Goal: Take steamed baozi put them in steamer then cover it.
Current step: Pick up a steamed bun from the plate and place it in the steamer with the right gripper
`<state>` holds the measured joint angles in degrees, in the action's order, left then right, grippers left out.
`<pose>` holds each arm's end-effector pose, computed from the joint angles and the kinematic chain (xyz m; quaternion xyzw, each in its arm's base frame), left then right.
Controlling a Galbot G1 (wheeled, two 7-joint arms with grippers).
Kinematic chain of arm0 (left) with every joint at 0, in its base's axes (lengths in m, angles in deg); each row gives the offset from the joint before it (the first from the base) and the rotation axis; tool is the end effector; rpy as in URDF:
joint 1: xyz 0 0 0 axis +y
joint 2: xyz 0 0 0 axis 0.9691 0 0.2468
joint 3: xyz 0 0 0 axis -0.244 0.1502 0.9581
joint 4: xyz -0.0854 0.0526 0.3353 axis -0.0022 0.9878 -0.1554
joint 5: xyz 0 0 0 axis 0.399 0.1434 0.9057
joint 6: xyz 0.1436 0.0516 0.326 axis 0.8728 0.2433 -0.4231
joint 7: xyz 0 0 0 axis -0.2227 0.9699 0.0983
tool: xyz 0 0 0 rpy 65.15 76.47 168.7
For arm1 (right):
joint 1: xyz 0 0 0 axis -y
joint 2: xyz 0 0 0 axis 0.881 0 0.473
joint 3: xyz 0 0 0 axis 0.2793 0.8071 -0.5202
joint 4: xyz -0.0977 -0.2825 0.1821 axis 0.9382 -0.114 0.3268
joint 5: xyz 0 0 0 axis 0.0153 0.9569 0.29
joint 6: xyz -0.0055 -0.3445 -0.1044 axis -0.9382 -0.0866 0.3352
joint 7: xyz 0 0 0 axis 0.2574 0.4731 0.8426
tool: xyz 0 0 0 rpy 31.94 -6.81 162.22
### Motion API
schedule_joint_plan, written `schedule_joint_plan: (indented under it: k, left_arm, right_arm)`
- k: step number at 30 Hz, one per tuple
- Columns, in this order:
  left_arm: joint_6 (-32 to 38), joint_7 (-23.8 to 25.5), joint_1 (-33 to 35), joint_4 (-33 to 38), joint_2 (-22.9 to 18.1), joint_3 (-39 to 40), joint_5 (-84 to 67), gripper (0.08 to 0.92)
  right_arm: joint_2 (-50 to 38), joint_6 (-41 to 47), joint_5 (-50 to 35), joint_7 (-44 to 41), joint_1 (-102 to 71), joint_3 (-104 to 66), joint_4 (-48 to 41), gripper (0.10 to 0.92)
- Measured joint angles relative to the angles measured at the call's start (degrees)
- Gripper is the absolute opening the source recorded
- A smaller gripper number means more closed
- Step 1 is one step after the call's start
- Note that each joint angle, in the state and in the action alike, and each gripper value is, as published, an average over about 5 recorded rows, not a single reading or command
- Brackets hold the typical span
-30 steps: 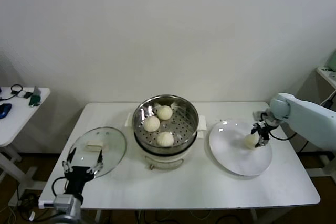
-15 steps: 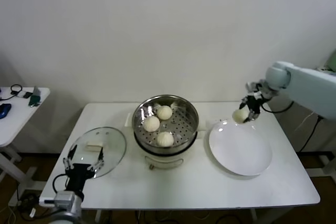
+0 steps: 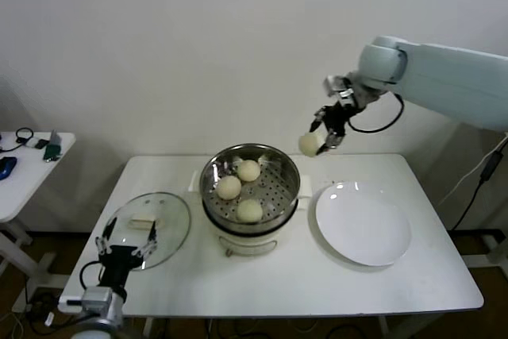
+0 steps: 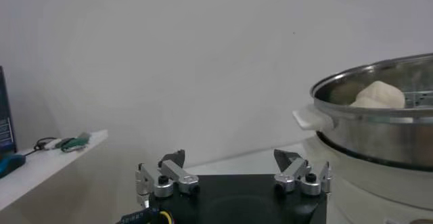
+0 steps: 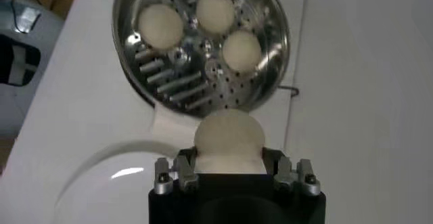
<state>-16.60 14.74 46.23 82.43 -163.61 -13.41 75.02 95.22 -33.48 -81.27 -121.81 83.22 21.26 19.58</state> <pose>0.1747 0.0822 -0.2975 0.0410 -0.9874 -0.1256 0.0871 0.5778 0.0054 0.0313 0.5563 -0.5501 0.5495 0.2933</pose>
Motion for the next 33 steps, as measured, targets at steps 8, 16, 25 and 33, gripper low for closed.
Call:
schedule_joint_plan:
  k: [8,16,25,33]
  left_arm:
    - [0.10,-0.06,0.13,-0.01,0.27,-0.63,-0.46,0.823]
    - [0.29,-0.15,0.57,0.11,0.37,-0.80,-0.59,0.823]
    - [0.42,-0.22,0.70,0.14,0.65,-0.90,-0.89,0.823]
    - [0.55,-0.23,0.72,0.38,0.65,-1.23,-0.97,0.823]
  right_arm:
    - [4.70,1.39,0.42,1.83,-3.54,0.06,0.32,0.653]
    - [7.21,2.05,3.23,3.43,-8.08,0.41,-0.90,0.653]
    - [9.20,2.84,5.10,4.74,-12.16,-0.17,-2.38,0.654]
    - [9.66,2.99,6.40,5.49,-13.71,-1.07,-3.20,0.707]
